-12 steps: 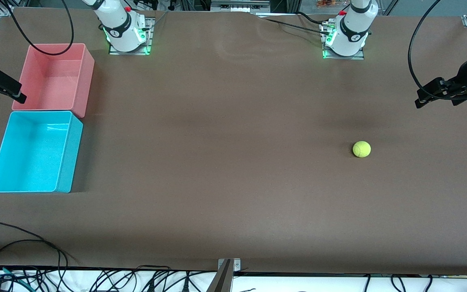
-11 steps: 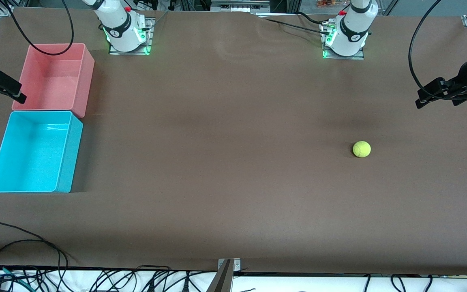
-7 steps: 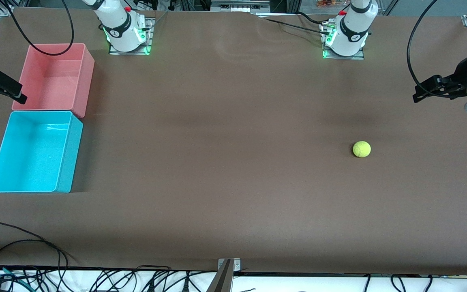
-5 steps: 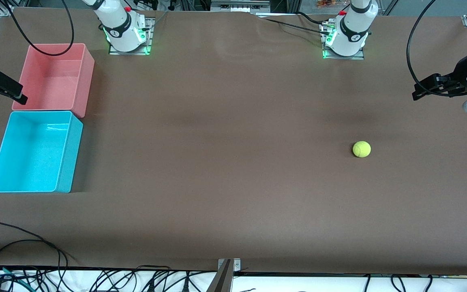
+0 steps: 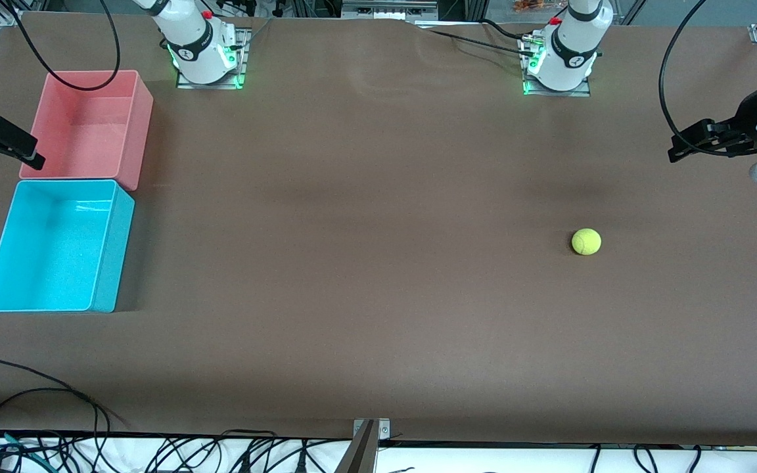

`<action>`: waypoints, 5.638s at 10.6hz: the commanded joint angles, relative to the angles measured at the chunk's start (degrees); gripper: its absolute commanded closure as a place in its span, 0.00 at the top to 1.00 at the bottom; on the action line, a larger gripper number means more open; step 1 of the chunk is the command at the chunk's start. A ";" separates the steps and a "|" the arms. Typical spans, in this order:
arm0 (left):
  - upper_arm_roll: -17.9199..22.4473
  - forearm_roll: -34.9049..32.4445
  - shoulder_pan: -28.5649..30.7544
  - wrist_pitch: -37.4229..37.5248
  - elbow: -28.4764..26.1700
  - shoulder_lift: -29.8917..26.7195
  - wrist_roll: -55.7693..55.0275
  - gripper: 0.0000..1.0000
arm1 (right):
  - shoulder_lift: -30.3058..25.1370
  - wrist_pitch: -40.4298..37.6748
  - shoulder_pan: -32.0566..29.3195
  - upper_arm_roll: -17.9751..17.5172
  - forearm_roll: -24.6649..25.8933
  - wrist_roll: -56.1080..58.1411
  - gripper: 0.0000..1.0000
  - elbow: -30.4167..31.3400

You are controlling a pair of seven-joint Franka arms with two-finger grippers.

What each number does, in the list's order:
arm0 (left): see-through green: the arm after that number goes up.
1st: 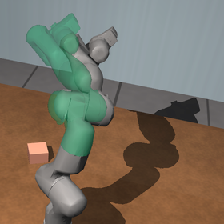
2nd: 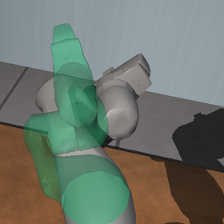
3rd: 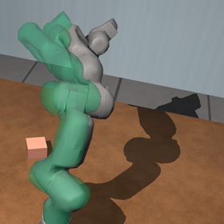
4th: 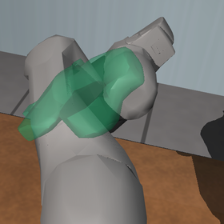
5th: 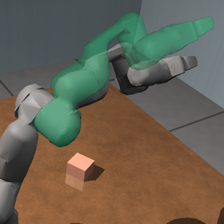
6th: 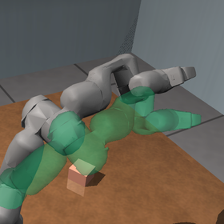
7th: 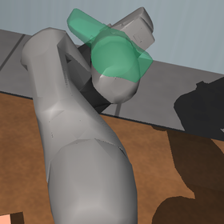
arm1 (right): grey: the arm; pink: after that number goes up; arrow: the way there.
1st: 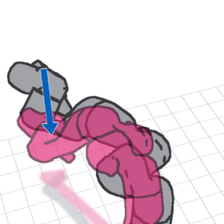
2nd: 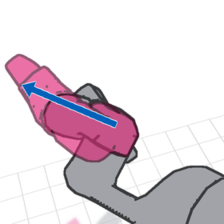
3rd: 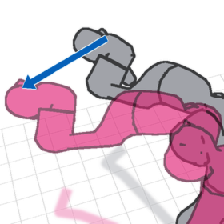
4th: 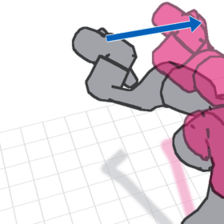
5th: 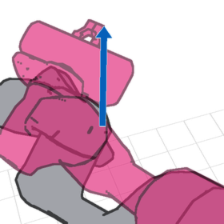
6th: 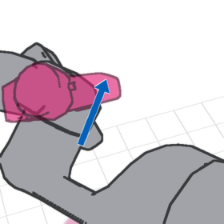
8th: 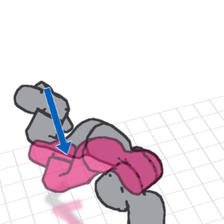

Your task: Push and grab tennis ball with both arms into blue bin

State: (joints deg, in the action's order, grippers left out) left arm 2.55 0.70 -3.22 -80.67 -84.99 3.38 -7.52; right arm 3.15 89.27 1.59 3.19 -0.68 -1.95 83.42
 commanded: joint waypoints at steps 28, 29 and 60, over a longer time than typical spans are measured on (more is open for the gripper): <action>-0.53 -1.31 1.28 1.48 1.67 0.84 -0.48 1.00 | -0.08 -0.06 -0.27 0.06 0.59 0.90 1.00 0.26; -0.53 -1.31 1.28 1.48 1.67 0.84 -0.48 1.00 | -0.08 0.03 -0.36 0.06 0.59 0.81 1.00 0.26; 1.23 -8.87 4.27 -23.65 -18.19 3.99 0.49 1.00 | 0.10 0.38 -0.10 -0.03 0.50 0.72 1.00 0.26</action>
State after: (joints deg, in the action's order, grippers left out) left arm 3.78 -6.56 -0.21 -101.55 -100.22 7.71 -7.54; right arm 3.53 89.34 1.50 3.27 -0.68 -1.84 83.42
